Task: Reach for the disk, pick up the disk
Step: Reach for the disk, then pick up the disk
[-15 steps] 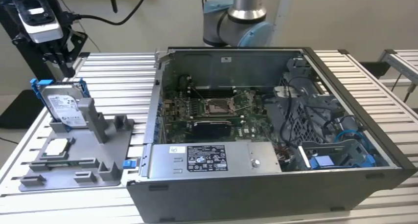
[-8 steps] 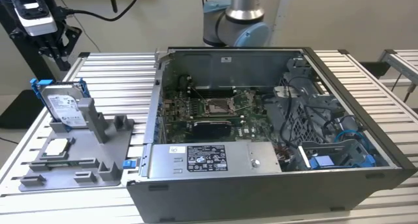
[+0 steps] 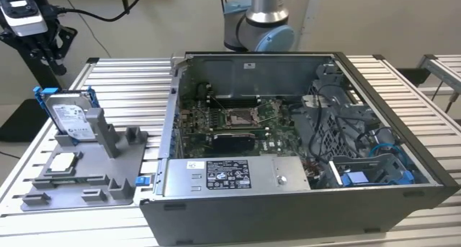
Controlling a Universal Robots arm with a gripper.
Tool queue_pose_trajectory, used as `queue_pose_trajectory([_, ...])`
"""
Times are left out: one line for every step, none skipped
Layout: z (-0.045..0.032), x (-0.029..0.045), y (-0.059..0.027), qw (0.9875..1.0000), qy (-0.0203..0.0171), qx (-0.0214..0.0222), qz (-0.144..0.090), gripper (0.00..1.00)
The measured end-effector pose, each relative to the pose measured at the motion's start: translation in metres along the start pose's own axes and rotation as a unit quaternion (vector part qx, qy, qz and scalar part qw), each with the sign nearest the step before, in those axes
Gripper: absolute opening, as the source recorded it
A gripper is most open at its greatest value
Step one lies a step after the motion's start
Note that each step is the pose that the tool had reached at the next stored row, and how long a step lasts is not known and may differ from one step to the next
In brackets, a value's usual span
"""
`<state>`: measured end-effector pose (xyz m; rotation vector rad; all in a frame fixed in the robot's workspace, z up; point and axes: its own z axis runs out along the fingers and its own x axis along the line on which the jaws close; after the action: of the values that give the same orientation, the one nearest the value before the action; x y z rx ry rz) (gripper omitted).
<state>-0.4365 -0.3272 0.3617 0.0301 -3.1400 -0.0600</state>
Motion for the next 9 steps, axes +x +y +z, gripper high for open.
queue_pose_trajectory([0.0002,0.0028,0.0006,1.0,0.0,0.0,0.0,0.0])
queue_pose_trajectory([0.0003,0.0055,0.0011,1.0,0.0,0.0,0.0,0.0])
queue_pose_trajectory([0.0004,0.0085,0.0016,1.0,0.0,0.0,0.0,0.0])
queue_pose_trajectory([0.0005,0.0115,0.002,1.0,0.0,0.0,0.0,0.0])
queue_pose_trajectory([0.0006,0.014,0.0021,1.0,0.0,0.0,0.0,0.0])
queue_pose_trajectory([0.0008,0.0161,0.0021,1.0,-0.0001,0.0,0.0,0.0])
queue_pose_trajectory([0.0007,0.018,0.0021,1.0,0.0,0.0,0.0,0.0])
queue_pose_trajectory([0.0008,0.0192,0.0014,1.0,-0.0001,0.0,0.0,0.0])
queue_pose_trajectory([0.0007,0.0199,-0.0002,1.0,0.0,0.0,0.0,0.0])
